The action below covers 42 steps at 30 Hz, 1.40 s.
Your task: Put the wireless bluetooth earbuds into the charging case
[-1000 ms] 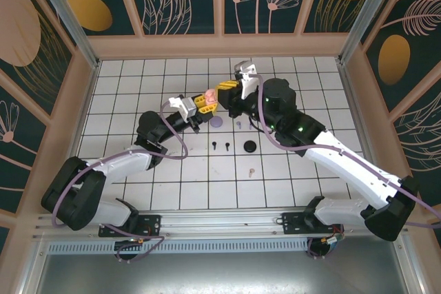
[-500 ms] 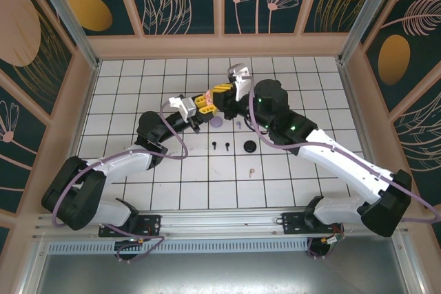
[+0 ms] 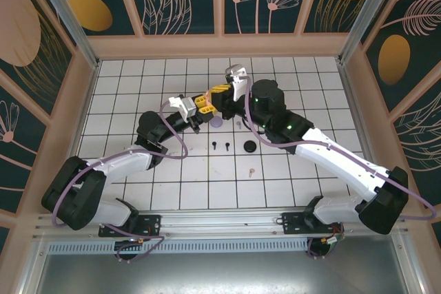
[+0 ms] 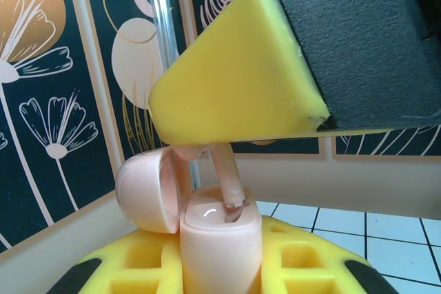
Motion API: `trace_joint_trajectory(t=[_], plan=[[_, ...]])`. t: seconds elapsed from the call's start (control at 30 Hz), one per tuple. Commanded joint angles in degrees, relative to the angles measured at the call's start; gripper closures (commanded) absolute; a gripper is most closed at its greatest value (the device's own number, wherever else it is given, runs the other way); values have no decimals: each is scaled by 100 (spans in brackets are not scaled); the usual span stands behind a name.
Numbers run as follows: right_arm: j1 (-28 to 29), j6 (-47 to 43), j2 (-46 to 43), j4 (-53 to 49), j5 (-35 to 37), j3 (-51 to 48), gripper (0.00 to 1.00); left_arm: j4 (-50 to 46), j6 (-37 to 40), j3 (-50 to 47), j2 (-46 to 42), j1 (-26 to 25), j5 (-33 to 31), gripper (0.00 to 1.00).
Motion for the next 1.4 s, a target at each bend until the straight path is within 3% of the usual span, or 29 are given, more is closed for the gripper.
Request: trace_joint_trajectory(t=[0.0,0.3,0.67,1.0,1.37], plan=[[31,-28,16,69,-87,-149,85,288,-55,141,-100,-25,102,100],[114,-270,-64,-140,195,-293,86,280,-55,167,-104,-29,93,100],[284,-468,63,-224,-74,-322,88,281,-98,184,-109,-28,91,100],[291,-241,-197,-238,499,-735,88,321,-128,166,-129,-28,82,100],[198,-150,-285,-206,573,-729,88,321,-149,149,-133,-26,102,100]])
